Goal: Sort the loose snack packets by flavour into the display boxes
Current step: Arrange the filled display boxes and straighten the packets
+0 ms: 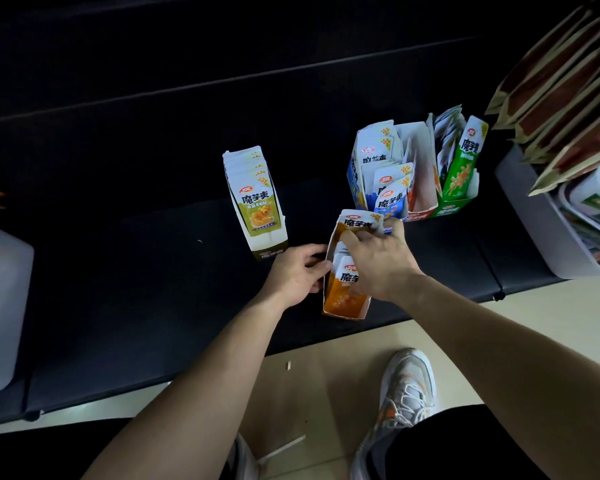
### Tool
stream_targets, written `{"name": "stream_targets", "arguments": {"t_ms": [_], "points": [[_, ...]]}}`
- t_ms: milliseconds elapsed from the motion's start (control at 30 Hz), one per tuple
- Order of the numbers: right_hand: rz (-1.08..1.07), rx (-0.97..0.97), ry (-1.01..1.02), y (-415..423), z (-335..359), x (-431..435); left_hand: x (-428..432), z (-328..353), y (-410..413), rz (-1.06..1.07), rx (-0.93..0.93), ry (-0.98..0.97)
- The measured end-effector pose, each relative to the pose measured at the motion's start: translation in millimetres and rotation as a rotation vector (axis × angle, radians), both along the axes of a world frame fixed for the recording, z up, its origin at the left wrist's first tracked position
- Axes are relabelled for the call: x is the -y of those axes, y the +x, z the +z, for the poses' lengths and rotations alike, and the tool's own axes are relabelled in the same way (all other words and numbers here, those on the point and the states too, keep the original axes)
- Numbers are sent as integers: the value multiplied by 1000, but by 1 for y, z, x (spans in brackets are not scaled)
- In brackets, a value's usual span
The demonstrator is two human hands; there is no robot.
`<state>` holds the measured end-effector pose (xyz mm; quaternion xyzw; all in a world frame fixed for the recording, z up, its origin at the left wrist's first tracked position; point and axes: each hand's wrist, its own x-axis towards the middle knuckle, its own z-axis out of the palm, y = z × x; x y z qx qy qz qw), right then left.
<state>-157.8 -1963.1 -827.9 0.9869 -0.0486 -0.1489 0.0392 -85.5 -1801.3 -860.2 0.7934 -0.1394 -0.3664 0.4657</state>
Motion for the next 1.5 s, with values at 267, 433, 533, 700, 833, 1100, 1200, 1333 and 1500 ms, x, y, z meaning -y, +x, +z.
{"name": "stream_targets", "arguments": {"t_ms": [267,433,533,700,833,1100,1200,1333,1500], "points": [[32,248,-120,0,-9,4,2,1,2,-54,17,33],[19,360,-149,6,-14,13,6,4,-2,-39,35,31],[18,269,-99,13,-12,15,5,1,0,-3,-2,29],[4,109,-31,22,-4,12,5,0,3,-11,68,35],[45,355,-57,7,-15,17,9,4,4,41,97,15],[18,438,61,-11,-15,20,15,5,3,32,98,-64],[27,429,83,-16,-16,19,16,2,2,24,121,-73],[-1,416,71,-18,-16,21,18,0,0,39,179,-70],[-28,349,53,-22,-14,26,22,4,-2,42,219,-85]]}}
